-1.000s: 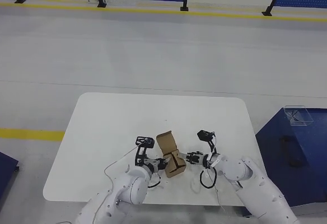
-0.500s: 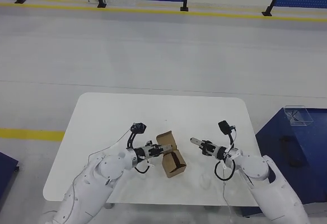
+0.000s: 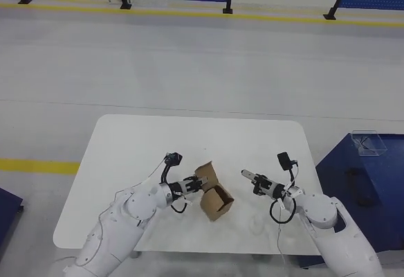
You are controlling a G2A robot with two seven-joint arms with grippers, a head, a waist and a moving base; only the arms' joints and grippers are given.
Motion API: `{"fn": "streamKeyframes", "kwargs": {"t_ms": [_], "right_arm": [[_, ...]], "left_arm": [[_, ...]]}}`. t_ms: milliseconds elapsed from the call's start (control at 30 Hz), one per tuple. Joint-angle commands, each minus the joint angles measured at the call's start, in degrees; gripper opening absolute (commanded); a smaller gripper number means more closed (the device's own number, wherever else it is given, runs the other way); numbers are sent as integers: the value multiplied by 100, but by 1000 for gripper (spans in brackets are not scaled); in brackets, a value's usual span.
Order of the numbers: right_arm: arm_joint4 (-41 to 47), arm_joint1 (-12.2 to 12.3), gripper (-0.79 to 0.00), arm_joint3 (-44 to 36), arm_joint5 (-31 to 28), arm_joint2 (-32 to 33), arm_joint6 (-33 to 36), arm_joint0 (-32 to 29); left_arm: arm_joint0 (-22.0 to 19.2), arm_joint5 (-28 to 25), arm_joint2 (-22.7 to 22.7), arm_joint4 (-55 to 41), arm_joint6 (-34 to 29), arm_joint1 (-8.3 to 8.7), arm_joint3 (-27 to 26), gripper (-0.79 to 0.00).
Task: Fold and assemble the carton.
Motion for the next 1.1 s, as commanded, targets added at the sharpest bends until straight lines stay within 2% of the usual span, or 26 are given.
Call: {"fn": "streamKeyframes", "kwargs": {"t_ms": [0,67,167,267,367,500,633,733,767,800,833,900,1067], "right_arm": [[-5,1,0,-1,-13,-1,4,-1],[-5,1,0,-1,-13,-1,4,-1],[83,-11,0,-62,-142,51,-178,-49],[33,-1,0,-72,-70,30,131,-1],[-507,45,0,-126,-214,-93,746,84],[-1614,114,0,-209,-495,-301,1255,103],[-2217,168,0,-282,-838,-426,1769,93],[-2718,189,0,-327,-860,-510,1796,67],[-2833,185,0,-341,-835,-558,1728,48],[-2858,174,0,-326,-746,-604,1687,41],[-2930,162,0,-321,-664,-653,1620,63],[-3038,120,0,-249,-422,-794,1439,121],[-2998,41,0,-110,-267,-1031,1297,272]], "left_arm": [[229,61,-73,13,246,21,-185,-785],[401,157,-121,-58,402,27,-362,-785],[808,137,-237,-65,997,45,-753,-785],[1250,84,-351,73,1685,66,-1153,-785],[1559,242,-404,216,1977,81,-1463,-785],[1680,450,-424,306,1957,86,-1581,-785],[1766,492,-467,366,1915,94,-1602,-785],[1841,496,-492,466,1895,105,-1624,-785],[1871,482,-510,472,1861,111,-1643,-625],[1903,466,-530,505,1836,120,-1668,-135],[1929,458,-555,564,1821,129,-1693,0],[2001,365,-619,664,1830,150,-1782,0],[2131,76,-761,1116,1799,214,-2089,0]]}}
